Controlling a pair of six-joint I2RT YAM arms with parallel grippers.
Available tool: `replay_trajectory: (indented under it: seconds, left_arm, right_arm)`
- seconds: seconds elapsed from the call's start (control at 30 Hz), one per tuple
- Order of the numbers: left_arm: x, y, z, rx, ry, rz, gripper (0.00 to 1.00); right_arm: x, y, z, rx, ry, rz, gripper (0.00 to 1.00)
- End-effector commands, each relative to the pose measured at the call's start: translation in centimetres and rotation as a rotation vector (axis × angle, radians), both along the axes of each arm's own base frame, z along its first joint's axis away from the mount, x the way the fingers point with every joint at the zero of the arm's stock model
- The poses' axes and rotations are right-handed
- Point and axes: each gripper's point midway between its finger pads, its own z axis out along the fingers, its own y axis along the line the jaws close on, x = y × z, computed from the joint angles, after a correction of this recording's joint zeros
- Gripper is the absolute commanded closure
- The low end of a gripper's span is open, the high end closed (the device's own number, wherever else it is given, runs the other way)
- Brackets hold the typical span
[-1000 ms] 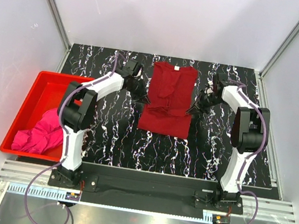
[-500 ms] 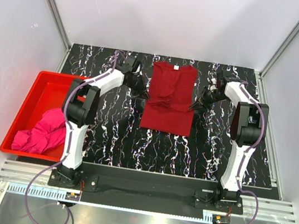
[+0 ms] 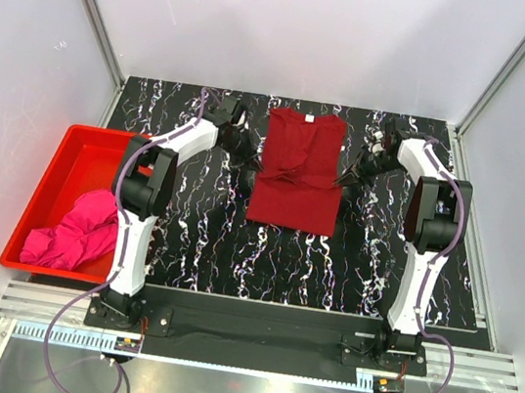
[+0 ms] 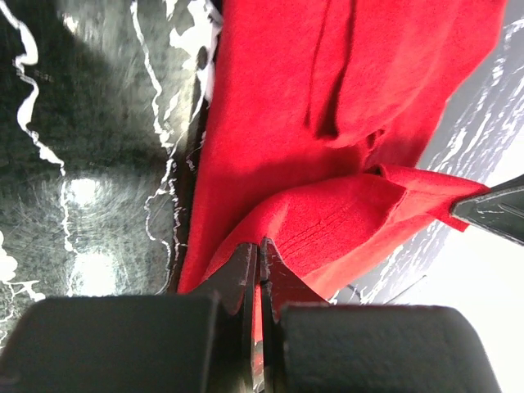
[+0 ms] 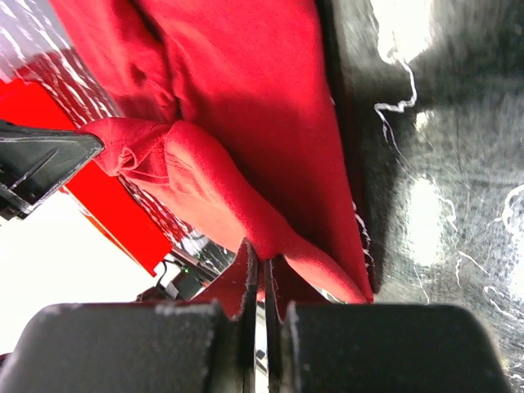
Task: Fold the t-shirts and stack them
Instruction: Fold the tshirt
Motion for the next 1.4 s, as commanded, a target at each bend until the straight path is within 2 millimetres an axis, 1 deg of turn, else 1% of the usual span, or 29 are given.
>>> replay_trajectory:
  seconds: [0.0,0.07,0.13,0.2,0.3,0.33,0.37,0.4,0.43,0.47,0.5,0.53,0.57,0.6,0.63,0.67,0.7,0.73,0.77,0.8,0.83,0.9,0.93,1.03,1.07,1.1,1.17,1.23,1.37]
  left_arm:
    - [2.2,-0.4,2.5,-0.042,-0.059,0.007,1.0]
    - [2.4,-0.5,1.9,-0.043,-0.049,0.008,0.93]
    - [2.3,-0.7,1.6,-0.048,-0.04,0.004,0.9]
    - [2.5,-0.6,1.3,-0.044,-0.04,0.002,0.82]
    - [2.7,-0.3,0.9,-0.021,-0.041,0.001,0.72]
    - [3.1,-0.3,1.4,-0.014,-0.055,0.0,0.69]
    - [3.0,0.3,1.3,0.027,-0.049,0.009,0.66]
    - [3.2,0.8,1.7,0.058,-0.073,0.005,0.64]
    - [3.7,1.7,2.1,0.111,-0.103,0.028,0.6]
    - [3.7,2.4,2.6,0.143,-0.118,0.036,0.55]
    - [3.8,3.0,4.5,0.173,-0.175,0.036,0.5]
    - [3.7,4.1,4.5,0.224,-0.194,0.056,0.48]
    - [3.7,4.5,5.4,0.239,-0.225,0.062,0.48]
    - [3.5,5.0,7.7,0.247,-0.282,0.068,0.45]
    - [2.7,5.9,7.3,0.28,-0.28,0.078,0.44]
    - [2.5,6.2,8.1,0.288,-0.31,0.082,0.44]
    - [1.9,6.3,8.4,0.296,-0.327,0.074,0.44]
    - [0.6,6.5,9.0,0.291,-0.34,0.069,0.45]
    - [0.2,6.1,9.3,0.275,-0.357,0.058,0.47]
    - [-0.5,5.3,9.5,0.254,-0.369,0.036,0.48]
    - [-2.0,4.4,9.1,0.211,-0.357,-0.007,0.5]
    - [-3.3,2.2,8.7,0.182,-0.373,-0.075,0.5]
    - [-4.0,1.7,7.9,0.179,-0.358,-0.104,0.5]
    - [-4.4,0.6,7.1,0.158,-0.373,-0.158,0.44]
    - [-4.2,0.5,6.5,0.161,-0.364,-0.162,0.4]
    - [-3.3,0.2,7.1,0.164,-0.392,-0.182,0.39]
    - [-2.8,0.3,5.3,0.207,-0.341,-0.205,0.38]
    - [-1.5,-0.3,5.8,0.204,-0.374,-0.223,0.36]
    - [0.1,-0.3,4.2,0.25,-0.347,-0.237,0.35]
  right_arm:
    - [1.5,0.0,0.8,0.026,-0.028,0.001,1.0]
    - [1.6,-0.1,0.3,0.025,-0.016,-0.002,0.99]
    - [1.7,0.0,-0.7,0.022,0.001,0.003,0.93]
    - [2.0,-0.3,-1.5,0.014,0.01,-0.001,0.92]
    - [2.8,-0.5,-1.9,-0.002,0.0,0.0,0.87]
    - [2.8,-0.5,-1.8,-0.01,0.003,0.004,0.77]
    - [3.6,-0.8,-1.2,-0.025,-0.02,0.001,0.74]
    - [3.6,-1.3,-1.2,-0.06,-0.015,0.002,0.7]
    - [4.4,-1.6,-0.1,-0.08,-0.049,0.003,0.58]
    - [4.5,-1.9,0.4,-0.108,-0.06,0.007,0.53]
    - [4.0,-3.0,0.6,-0.173,-0.048,0.013,0.5]
    - [4.2,-3.4,1.8,-0.203,-0.08,0.017,0.45]
    - [3.9,-3.8,2.3,-0.233,-0.086,0.023,0.43]
    - [3.6,-4.6,2.6,-0.279,-0.091,0.025,0.42]
    - [2.7,-4.5,2.4,-0.289,-0.08,0.036,0.41]
    - [2.2,-4.4,4.1,-0.296,-0.121,0.037,0.41]
    - [2.1,-4.3,4.5,-0.311,-0.145,0.032,0.41]
    - [0.7,-3.5,3.7,-0.309,-0.118,0.046,0.42]
    - [0.2,-3.0,5.2,-0.305,-0.163,0.044,0.42]
    - [0.5,-2.5,5.5,-0.296,-0.198,0.02,0.42]
    - [-1.1,-1.9,5.1,-0.29,-0.189,0.027,0.43]
    - [-0.8,-1.1,5.0,-0.253,-0.23,-0.001,0.43]
    - [-1.6,-1.0,4.1,-0.242,-0.207,-0.001,0.42]
    - [-1.8,-0.8,2.5,-0.228,-0.176,0.036,0.36]
    - [-1.9,-0.7,2.1,-0.225,-0.172,0.051,0.33]
    - [-1.6,-0.7,1.8,-0.217,-0.176,0.049,0.3]
    - [-1.3,-0.6,1.0,-0.205,-0.161,0.043,0.27]
    - [-0.5,-0.5,0.7,-0.189,-0.16,0.032,0.27]
    - [0.8,0.0,0.2,-0.14,-0.123,-0.006,0.26]
